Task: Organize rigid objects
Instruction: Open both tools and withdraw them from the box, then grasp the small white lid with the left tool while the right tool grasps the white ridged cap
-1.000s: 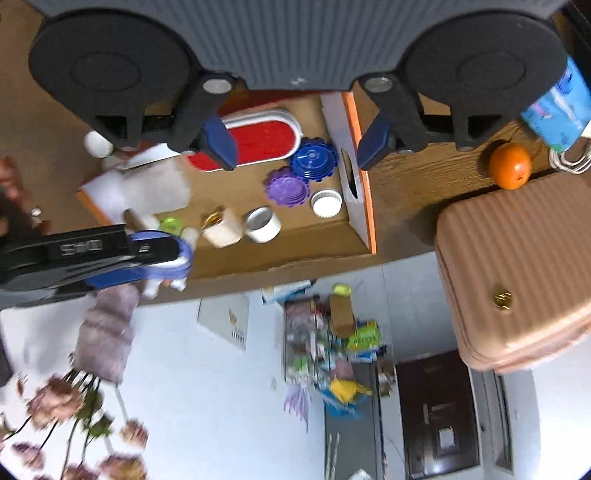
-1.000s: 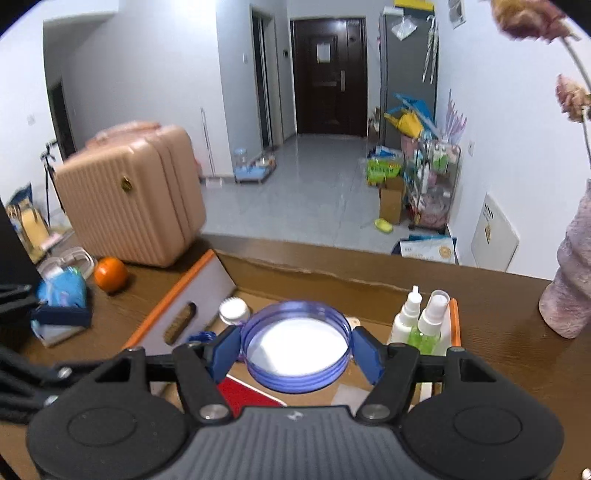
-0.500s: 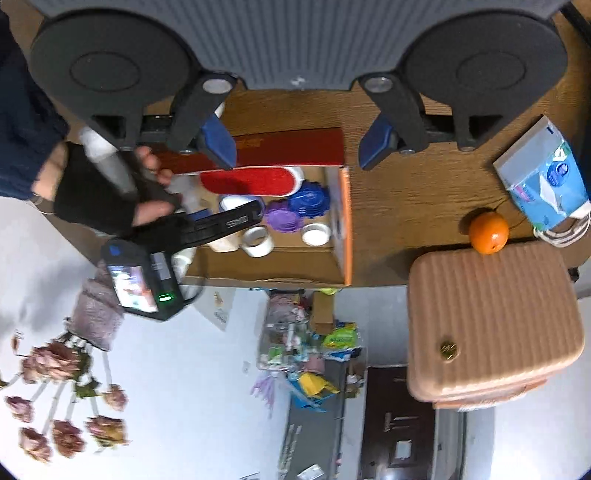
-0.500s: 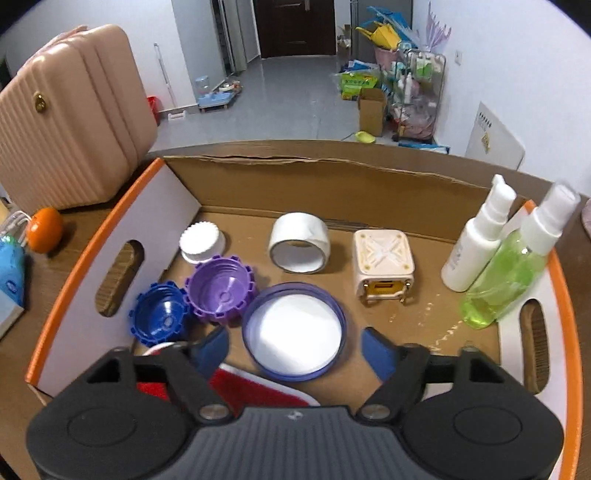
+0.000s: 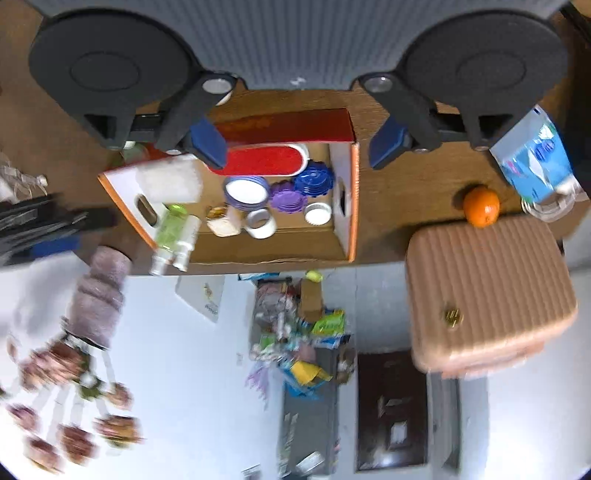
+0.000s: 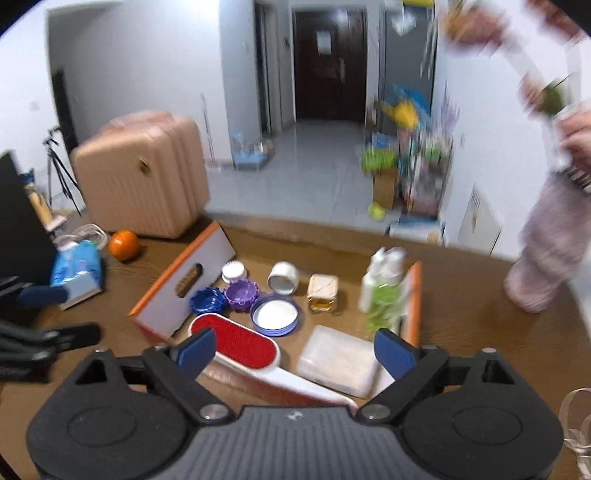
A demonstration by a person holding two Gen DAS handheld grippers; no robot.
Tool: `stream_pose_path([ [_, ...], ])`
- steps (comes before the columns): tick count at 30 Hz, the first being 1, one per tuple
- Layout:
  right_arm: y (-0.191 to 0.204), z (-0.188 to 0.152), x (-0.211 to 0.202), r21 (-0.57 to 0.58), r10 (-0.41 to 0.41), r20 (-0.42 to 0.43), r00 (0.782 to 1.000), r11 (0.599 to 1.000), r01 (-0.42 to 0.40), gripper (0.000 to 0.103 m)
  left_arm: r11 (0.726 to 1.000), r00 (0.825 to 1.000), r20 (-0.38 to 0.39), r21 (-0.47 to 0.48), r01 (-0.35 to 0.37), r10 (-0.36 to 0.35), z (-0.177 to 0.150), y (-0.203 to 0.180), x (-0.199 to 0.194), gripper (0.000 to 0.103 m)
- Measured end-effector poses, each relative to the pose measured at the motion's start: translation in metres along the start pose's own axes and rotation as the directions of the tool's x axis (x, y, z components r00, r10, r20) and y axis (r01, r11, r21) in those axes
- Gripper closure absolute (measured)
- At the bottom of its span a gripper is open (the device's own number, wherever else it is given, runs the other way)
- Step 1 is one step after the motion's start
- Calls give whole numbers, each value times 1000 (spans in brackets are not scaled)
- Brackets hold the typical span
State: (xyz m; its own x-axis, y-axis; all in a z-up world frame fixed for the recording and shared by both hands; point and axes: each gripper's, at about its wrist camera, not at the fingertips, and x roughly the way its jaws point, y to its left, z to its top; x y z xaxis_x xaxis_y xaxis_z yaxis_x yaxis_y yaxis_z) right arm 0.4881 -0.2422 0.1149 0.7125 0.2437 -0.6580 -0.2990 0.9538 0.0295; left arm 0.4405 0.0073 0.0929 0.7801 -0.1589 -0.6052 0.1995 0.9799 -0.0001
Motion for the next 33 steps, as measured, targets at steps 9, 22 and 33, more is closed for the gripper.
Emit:
stream_pose_path([
  [9, 5, -132, -144, 58, 2, 282, 959, 998, -20, 3, 1000, 986, 164, -21, -6, 10, -93, -43, -100, 11],
  [22, 32, -261, -132, 107, -15, 280, 960, 994, -15, 8, 998, 993, 100, -15, -58, 59, -187, -57, -117, 5],
  [33, -5, -186, 12, 105, -158, 164, 974, 984, 142, 22, 997, 999, -16, 63, 41, -40, -120, -84, 45, 34],
])
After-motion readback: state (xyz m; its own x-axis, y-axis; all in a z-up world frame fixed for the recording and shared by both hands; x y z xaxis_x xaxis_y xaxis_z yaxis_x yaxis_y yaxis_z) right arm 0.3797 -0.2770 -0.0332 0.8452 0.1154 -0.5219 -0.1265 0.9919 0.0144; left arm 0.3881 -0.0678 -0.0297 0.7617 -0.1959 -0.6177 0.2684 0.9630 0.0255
